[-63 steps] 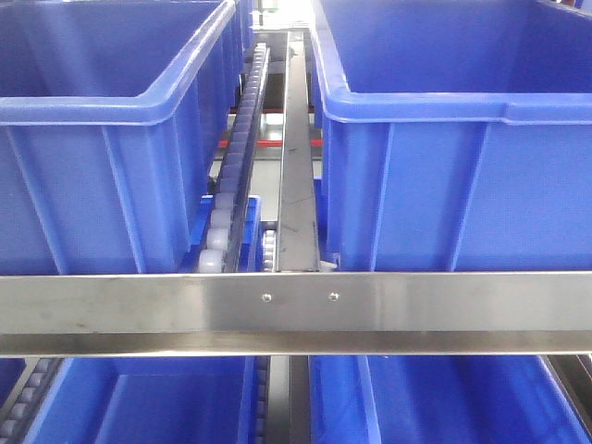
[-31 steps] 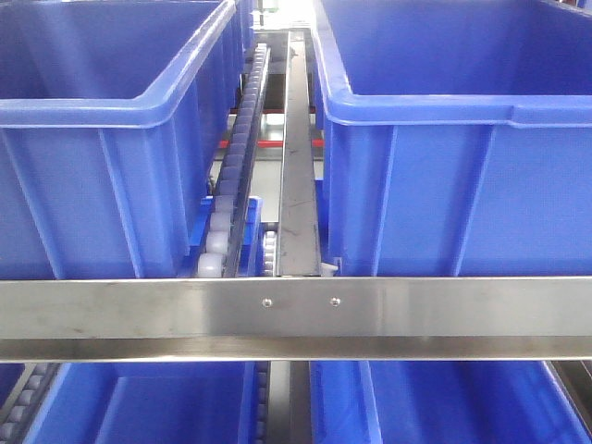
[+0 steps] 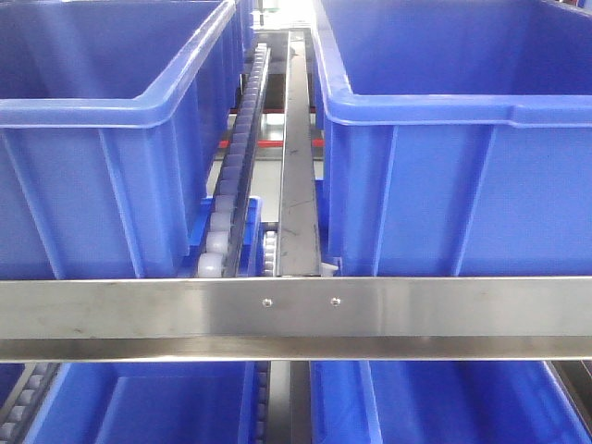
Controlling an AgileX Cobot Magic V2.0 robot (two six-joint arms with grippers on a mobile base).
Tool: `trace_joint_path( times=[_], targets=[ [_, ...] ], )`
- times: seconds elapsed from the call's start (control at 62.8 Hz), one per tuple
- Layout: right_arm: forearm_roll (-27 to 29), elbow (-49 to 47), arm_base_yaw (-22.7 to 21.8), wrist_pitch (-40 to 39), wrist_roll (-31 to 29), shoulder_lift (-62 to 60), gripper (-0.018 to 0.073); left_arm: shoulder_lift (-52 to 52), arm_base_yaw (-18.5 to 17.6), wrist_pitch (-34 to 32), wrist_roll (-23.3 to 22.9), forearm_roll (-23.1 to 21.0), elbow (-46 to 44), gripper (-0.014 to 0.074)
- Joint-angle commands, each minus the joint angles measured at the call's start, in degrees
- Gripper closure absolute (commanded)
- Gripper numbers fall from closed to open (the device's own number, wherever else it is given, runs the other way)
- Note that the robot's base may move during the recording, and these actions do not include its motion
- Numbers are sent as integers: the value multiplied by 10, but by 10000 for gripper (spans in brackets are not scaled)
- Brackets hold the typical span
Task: Pick and sort blue part to right shelf
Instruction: 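Lower both held blocks over the empty blue bins, then open the right gripper to drop its block into the bin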
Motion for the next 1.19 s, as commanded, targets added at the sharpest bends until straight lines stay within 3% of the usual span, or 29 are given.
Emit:
trace_joint_path(
  times=[0.0,0.255,0.51,0.796,0.956,1.179],
  targets=[
    [-6,-18,-2,-81,-2,5,180,8,1,-82,0,2,-18,190],
    [-7,-48,-2,-126,-2,68,180,150,1,-139,0,2,-65,190],
    [-7,-138,0,-141,-2,231,180,355,1,-233,0,2,-157,190],
    [-9,-230,43,-170,-2,428,180,547,1,-253,0,2,-241,189],
    [-9,-234,43,-238,-2,507,188,605,1,-290,0,2,-252,189],
    [-9,-234,43,-276,-2,534,181,616,1,-293,0,2,-252,185]
  ],
)
